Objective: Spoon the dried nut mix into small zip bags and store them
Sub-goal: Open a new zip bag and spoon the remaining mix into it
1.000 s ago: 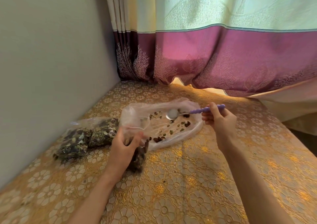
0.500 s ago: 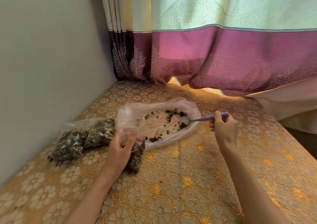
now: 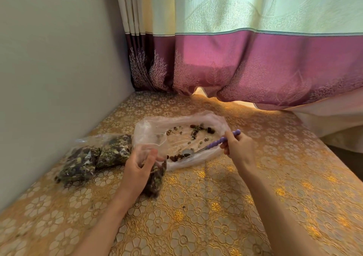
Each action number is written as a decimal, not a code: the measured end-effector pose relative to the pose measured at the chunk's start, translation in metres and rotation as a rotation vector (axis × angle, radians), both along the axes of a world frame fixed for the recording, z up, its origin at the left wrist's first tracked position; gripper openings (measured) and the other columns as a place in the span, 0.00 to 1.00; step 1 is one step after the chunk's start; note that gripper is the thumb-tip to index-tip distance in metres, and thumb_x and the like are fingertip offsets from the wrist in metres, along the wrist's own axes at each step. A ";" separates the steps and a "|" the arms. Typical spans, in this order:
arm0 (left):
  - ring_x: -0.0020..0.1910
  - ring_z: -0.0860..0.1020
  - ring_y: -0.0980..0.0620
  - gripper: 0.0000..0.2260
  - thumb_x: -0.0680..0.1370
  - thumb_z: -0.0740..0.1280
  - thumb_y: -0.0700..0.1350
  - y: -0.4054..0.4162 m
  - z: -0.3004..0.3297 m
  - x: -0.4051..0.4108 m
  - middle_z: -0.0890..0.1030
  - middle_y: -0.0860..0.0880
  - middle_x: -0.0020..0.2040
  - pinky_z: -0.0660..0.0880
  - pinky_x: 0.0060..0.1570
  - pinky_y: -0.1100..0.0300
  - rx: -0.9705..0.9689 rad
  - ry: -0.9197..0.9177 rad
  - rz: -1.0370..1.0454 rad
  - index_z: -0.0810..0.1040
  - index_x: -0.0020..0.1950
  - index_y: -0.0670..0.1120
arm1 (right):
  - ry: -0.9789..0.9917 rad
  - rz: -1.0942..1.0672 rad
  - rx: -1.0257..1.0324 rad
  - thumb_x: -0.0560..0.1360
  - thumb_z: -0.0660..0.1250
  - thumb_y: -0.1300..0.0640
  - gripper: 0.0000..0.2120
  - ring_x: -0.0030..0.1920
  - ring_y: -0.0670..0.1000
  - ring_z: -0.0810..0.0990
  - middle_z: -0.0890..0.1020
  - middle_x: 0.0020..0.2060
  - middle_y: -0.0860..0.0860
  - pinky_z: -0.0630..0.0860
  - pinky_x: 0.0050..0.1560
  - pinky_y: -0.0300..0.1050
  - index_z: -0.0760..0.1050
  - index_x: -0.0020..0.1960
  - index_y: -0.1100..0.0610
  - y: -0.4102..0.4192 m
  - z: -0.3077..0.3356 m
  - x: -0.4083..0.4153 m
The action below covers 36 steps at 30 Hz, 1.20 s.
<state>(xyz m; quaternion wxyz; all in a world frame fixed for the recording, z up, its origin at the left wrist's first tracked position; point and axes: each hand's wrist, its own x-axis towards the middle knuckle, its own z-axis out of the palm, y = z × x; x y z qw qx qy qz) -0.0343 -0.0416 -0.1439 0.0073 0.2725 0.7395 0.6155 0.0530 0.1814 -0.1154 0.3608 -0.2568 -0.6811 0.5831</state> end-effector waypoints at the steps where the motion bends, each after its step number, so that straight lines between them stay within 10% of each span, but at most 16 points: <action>1: 0.38 0.80 0.62 0.16 0.73 0.60 0.57 0.000 0.000 0.000 0.82 0.59 0.42 0.69 0.41 0.73 -0.002 0.003 0.000 0.74 0.54 0.48 | 0.000 0.014 0.009 0.77 0.59 0.63 0.13 0.22 0.38 0.72 0.78 0.22 0.46 0.66 0.23 0.31 0.76 0.36 0.63 -0.003 0.000 -0.001; 16: 0.40 0.80 0.63 0.12 0.73 0.60 0.60 -0.001 0.002 0.002 0.83 0.56 0.42 0.66 0.44 0.65 -0.044 -0.008 0.006 0.73 0.52 0.56 | -0.012 0.015 -0.425 0.77 0.59 0.64 0.14 0.21 0.44 0.72 0.79 0.22 0.52 0.67 0.20 0.34 0.76 0.35 0.65 -0.001 -0.004 0.002; 27: 0.50 0.80 0.54 0.19 0.69 0.63 0.62 -0.001 0.000 0.001 0.83 0.54 0.46 0.74 0.51 0.53 -0.110 -0.076 0.003 0.73 0.56 0.55 | 0.286 0.039 -0.356 0.79 0.62 0.56 0.14 0.25 0.44 0.77 0.81 0.25 0.51 0.73 0.24 0.33 0.78 0.39 0.63 -0.017 0.034 0.007; 33: 0.53 0.76 0.61 0.26 0.67 0.66 0.67 -0.002 0.002 0.001 0.76 0.65 0.51 0.69 0.45 0.66 -0.101 -0.054 -0.012 0.77 0.54 0.48 | 0.340 0.185 -0.252 0.79 0.62 0.56 0.13 0.28 0.48 0.80 0.82 0.30 0.54 0.75 0.27 0.35 0.78 0.42 0.64 -0.046 0.054 0.013; 36: 0.54 0.76 0.56 0.26 0.67 0.67 0.68 -0.002 0.001 0.001 0.79 0.54 0.54 0.69 0.46 0.62 -0.076 -0.086 -0.020 0.74 0.56 0.52 | 0.338 0.277 -0.128 0.79 0.62 0.59 0.12 0.29 0.50 0.81 0.83 0.30 0.54 0.77 0.29 0.37 0.78 0.41 0.64 -0.059 0.057 0.014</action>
